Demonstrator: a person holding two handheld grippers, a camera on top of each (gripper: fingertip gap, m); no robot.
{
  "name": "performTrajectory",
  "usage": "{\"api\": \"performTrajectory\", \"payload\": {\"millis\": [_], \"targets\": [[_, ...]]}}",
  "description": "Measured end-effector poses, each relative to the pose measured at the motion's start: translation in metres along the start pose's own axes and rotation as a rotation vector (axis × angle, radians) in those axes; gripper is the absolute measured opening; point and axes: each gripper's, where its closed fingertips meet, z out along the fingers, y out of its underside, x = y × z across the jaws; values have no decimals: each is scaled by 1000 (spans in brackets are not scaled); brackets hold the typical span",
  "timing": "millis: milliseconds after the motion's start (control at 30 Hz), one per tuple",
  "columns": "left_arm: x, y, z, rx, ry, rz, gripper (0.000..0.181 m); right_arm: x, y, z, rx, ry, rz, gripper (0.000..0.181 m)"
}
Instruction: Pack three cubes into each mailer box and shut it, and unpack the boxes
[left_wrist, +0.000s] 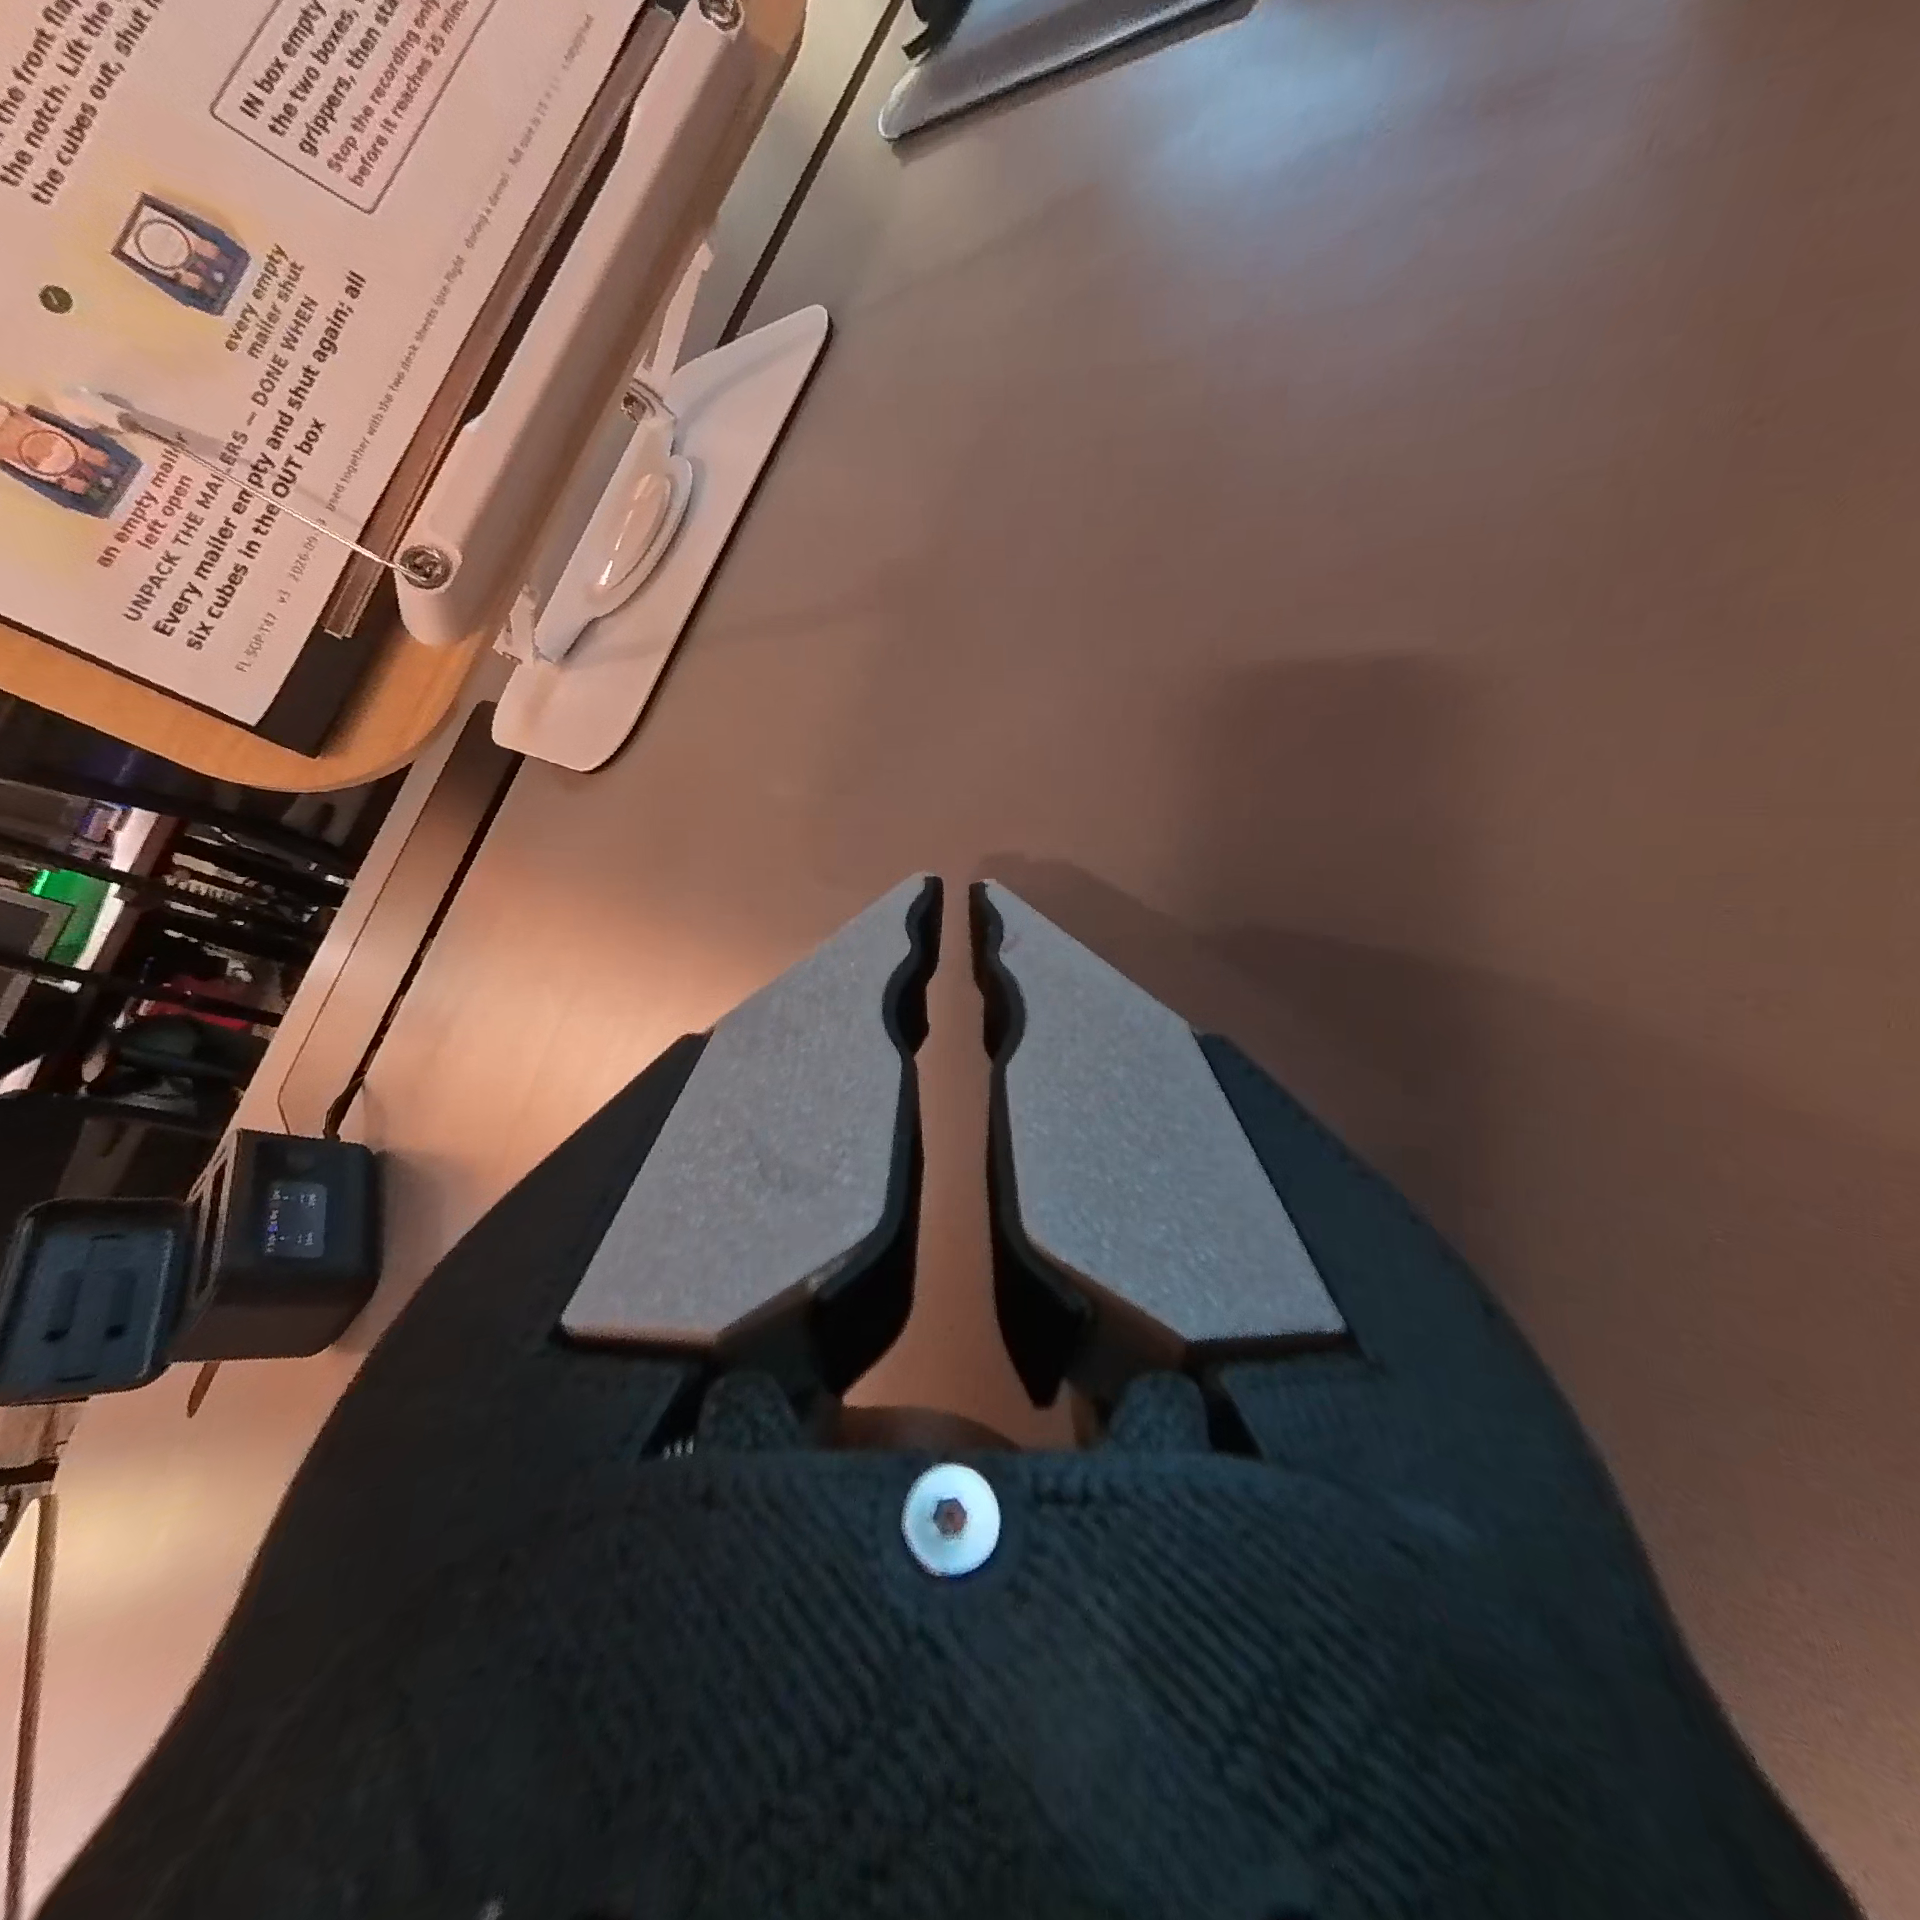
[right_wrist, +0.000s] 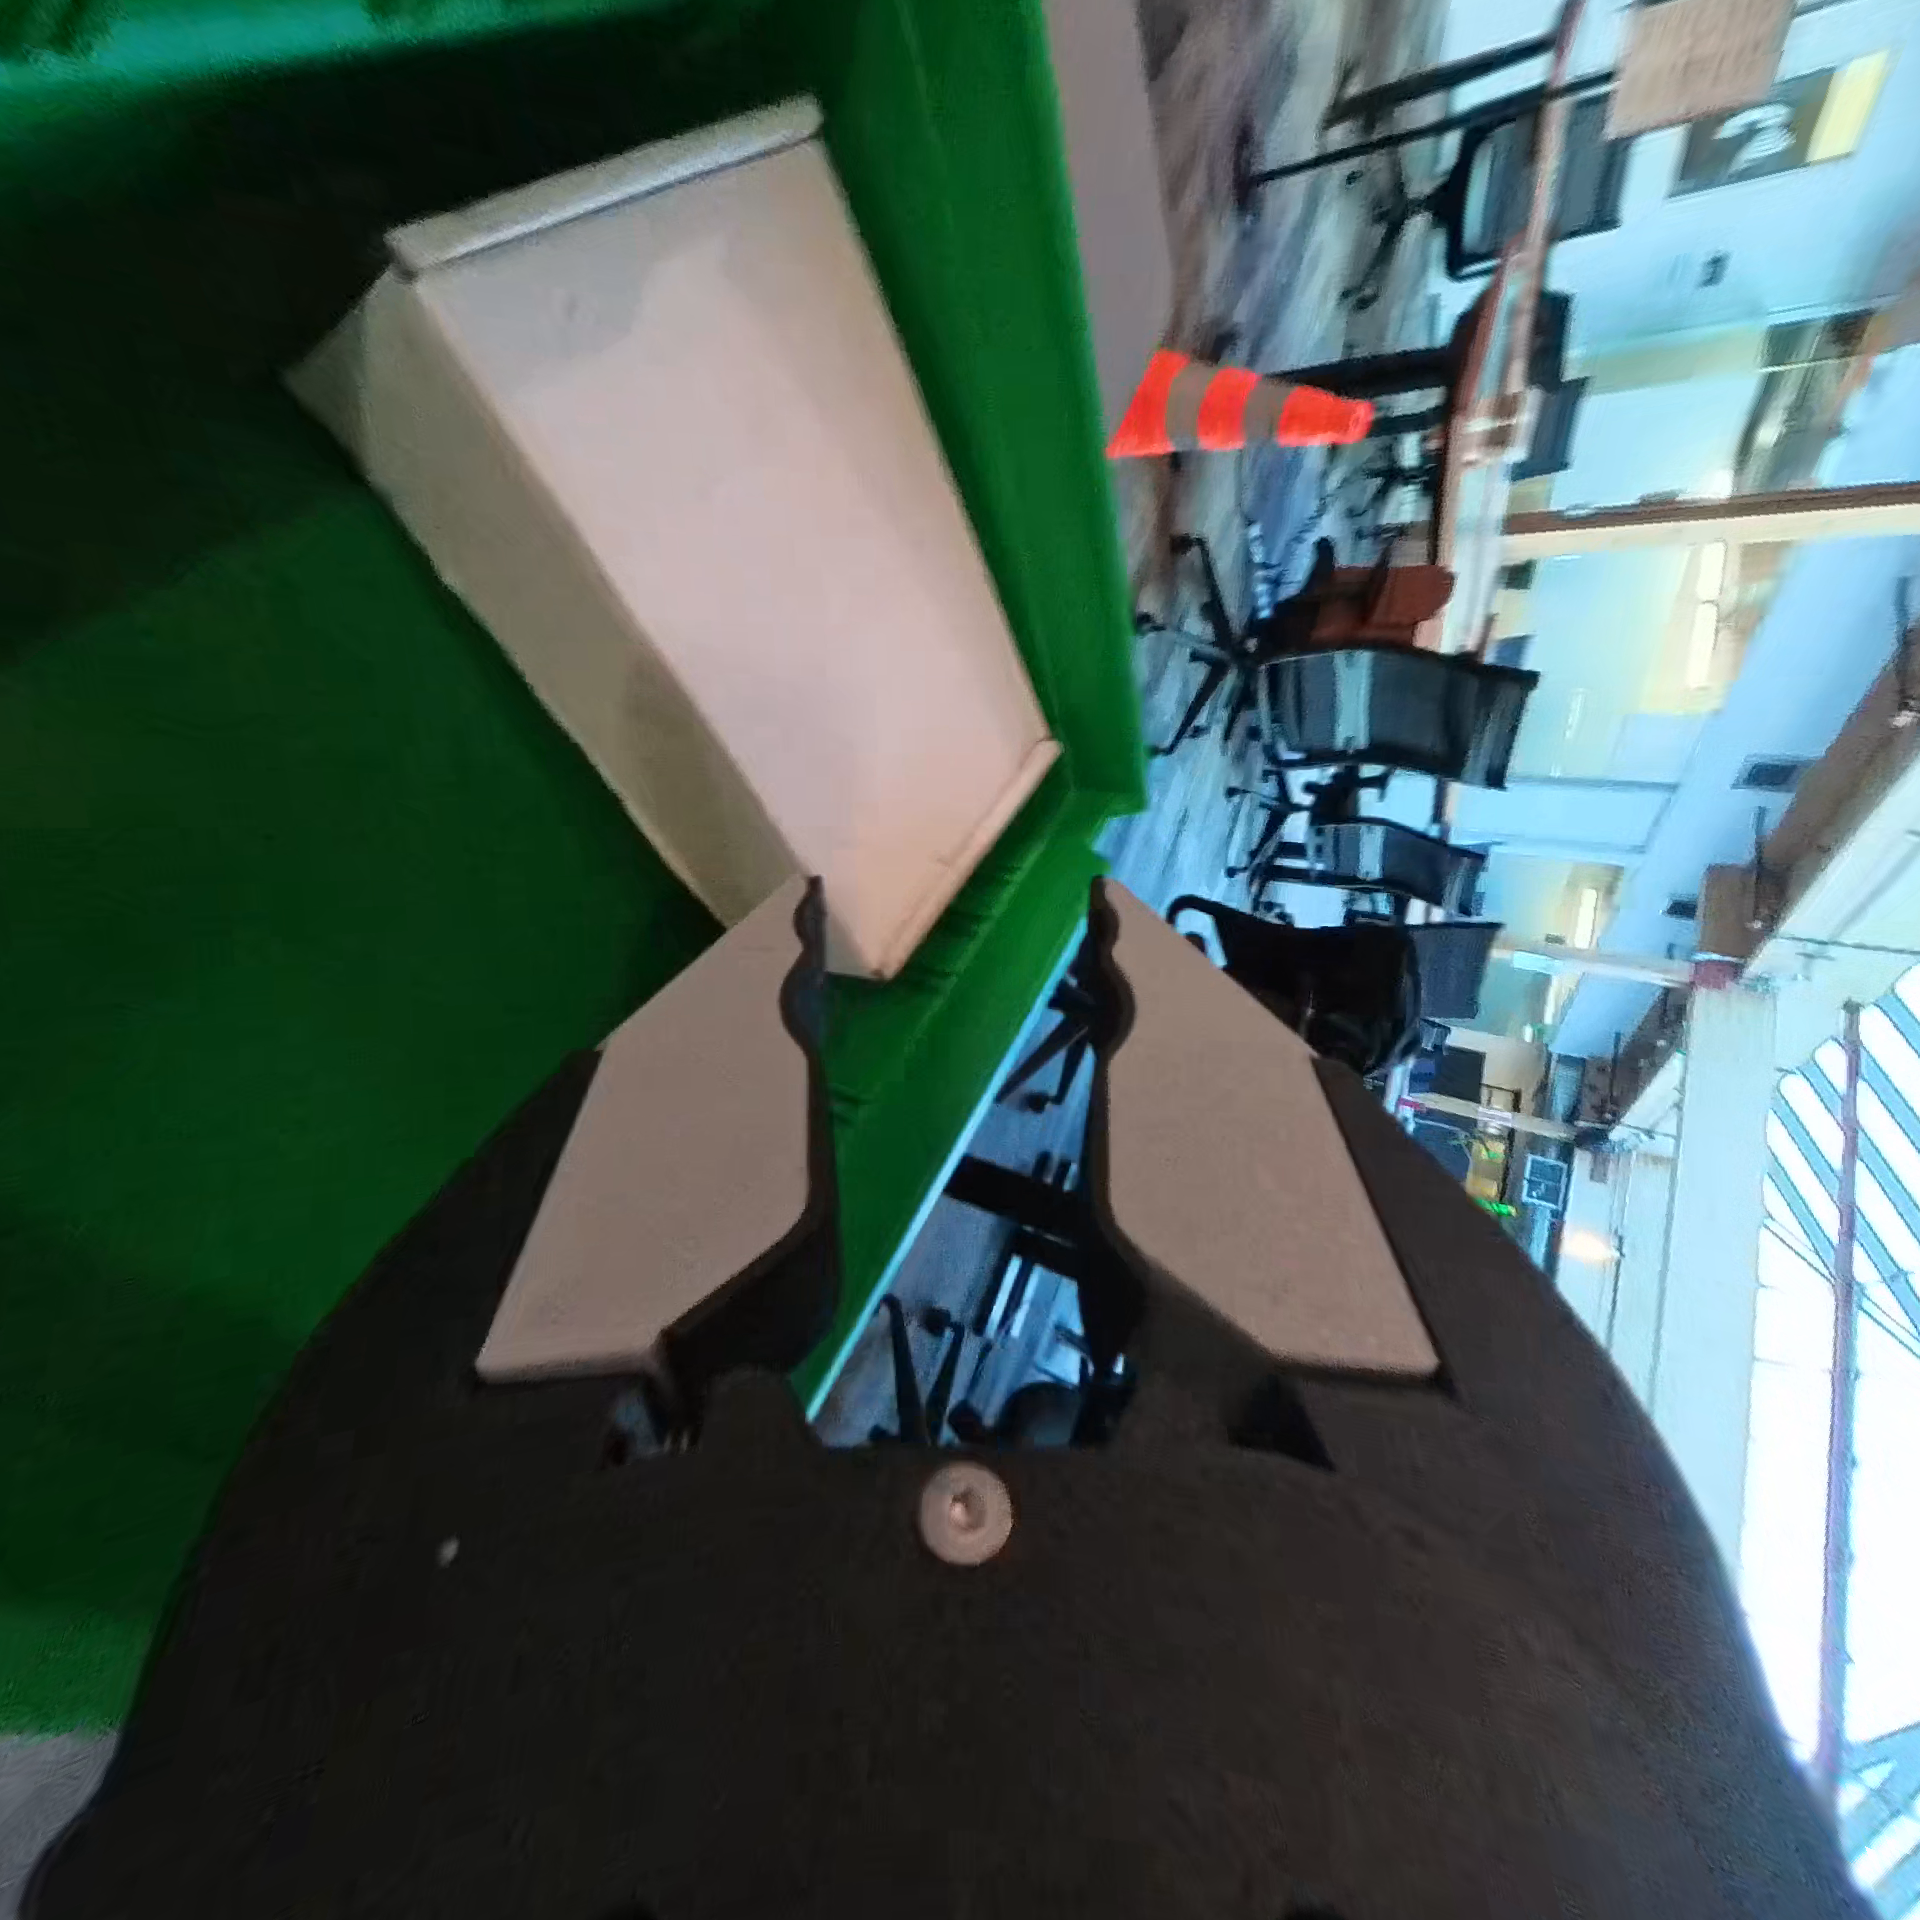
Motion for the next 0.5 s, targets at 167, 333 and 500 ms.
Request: {"api": "performTrajectory", "payload": {"millis": [167,333,500], "targets": [[0,0,0,4,5,-9,3,-35,1,29,-72,-83,-208,66],[-1,1,1,-2,14,-18,3,-46,-16,63,-50,-69,-337,81],[-3,2,1,-7,12,-22,3,-49,-24,76,-52,-152,-248,57]]}}
